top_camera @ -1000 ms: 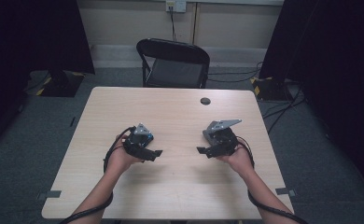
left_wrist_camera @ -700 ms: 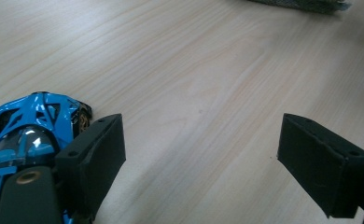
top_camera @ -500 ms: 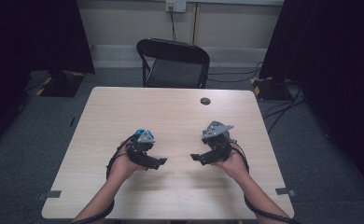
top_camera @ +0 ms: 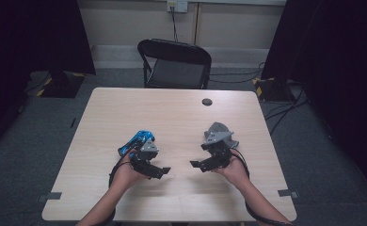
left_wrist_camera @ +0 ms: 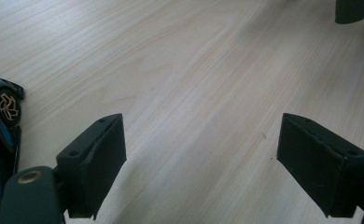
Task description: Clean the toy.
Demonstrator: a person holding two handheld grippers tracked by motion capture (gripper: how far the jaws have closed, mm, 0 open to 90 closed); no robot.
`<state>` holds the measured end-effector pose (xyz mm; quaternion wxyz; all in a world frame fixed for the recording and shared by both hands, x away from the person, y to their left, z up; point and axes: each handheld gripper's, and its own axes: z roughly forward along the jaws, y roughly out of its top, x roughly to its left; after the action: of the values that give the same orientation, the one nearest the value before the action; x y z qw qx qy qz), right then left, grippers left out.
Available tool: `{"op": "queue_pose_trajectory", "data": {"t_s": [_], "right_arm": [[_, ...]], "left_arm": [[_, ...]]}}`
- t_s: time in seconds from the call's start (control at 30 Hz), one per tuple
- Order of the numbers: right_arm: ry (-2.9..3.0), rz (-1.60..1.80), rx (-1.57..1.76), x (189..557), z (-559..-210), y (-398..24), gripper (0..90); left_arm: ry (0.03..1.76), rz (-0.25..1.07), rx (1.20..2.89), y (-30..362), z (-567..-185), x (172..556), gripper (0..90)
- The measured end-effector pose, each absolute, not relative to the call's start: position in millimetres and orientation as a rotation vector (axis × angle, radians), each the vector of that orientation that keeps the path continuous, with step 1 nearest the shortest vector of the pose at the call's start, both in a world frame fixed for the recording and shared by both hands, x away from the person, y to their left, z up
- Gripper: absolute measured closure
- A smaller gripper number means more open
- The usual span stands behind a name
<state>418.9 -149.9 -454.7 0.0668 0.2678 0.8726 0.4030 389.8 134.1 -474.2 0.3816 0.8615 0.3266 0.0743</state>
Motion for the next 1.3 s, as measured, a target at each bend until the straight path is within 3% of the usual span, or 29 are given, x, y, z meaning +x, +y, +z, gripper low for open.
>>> {"op": "queue_pose_trajectory", "data": {"t_s": [0.73, 1.3], "right_arm": [[2.699, 1.189, 0.749, 395.4, -477.5, -143.3, 14.1], [2.702, 1.143, 0.690, 381.2, -499.3, -141.9, 13.8]], "left_arm": [[0.772, 0.115, 2.238, 123.8, -486.4, 370.4, 15.3], [0.704, 0.208, 2.278, 119.0, -496.9, 361.2, 14.2]]}}
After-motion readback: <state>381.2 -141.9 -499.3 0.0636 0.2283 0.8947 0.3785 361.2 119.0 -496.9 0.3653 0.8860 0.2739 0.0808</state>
